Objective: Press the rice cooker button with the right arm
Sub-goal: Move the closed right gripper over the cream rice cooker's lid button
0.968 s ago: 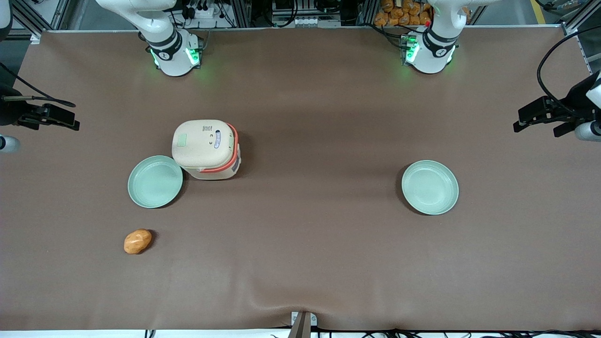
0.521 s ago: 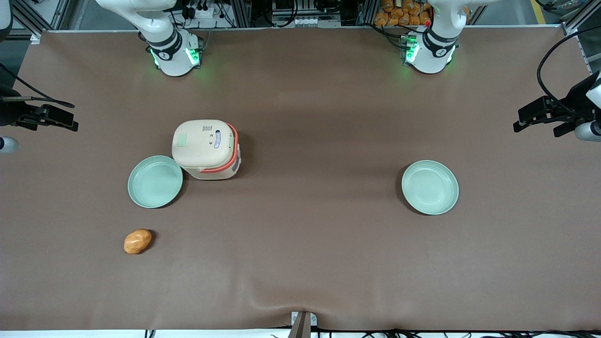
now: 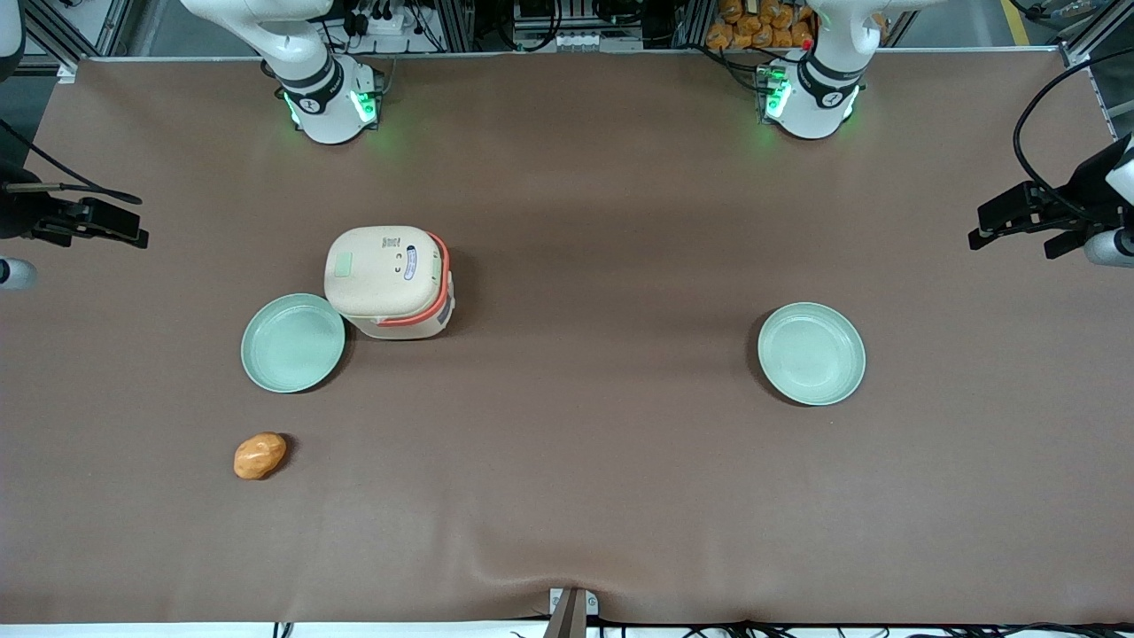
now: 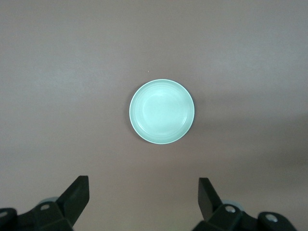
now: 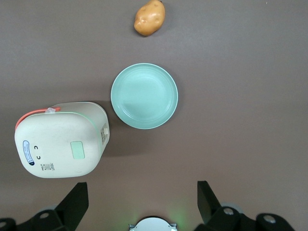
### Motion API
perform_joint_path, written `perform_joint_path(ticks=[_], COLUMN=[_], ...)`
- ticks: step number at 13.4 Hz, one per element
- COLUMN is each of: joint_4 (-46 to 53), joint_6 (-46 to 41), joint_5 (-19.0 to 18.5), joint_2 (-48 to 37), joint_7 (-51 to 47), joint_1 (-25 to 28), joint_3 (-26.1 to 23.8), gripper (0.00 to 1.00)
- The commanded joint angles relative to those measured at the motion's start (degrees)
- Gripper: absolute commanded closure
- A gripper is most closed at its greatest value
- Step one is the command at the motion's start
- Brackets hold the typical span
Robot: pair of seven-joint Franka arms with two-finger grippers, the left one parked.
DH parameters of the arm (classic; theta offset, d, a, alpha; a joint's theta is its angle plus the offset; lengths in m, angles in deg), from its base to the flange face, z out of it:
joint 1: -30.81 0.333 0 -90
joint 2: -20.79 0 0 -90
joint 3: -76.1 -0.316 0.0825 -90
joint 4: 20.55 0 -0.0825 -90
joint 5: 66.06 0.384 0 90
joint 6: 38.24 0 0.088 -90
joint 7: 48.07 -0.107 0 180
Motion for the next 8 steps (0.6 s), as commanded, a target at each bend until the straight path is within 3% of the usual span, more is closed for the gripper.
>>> perform_joint_path(ticks=[1, 8], joint_4=[-0.8, -6.0], joint_6=[-0.2, 3.0], joint_5=[0.0, 0.7], joint_2=[-0.6, 0.2], joint_7=[-0.1, -0.3], joint_1=[0.1, 4.1], joint_3=[-0.6, -0.7], gripper=[0.0, 0.0])
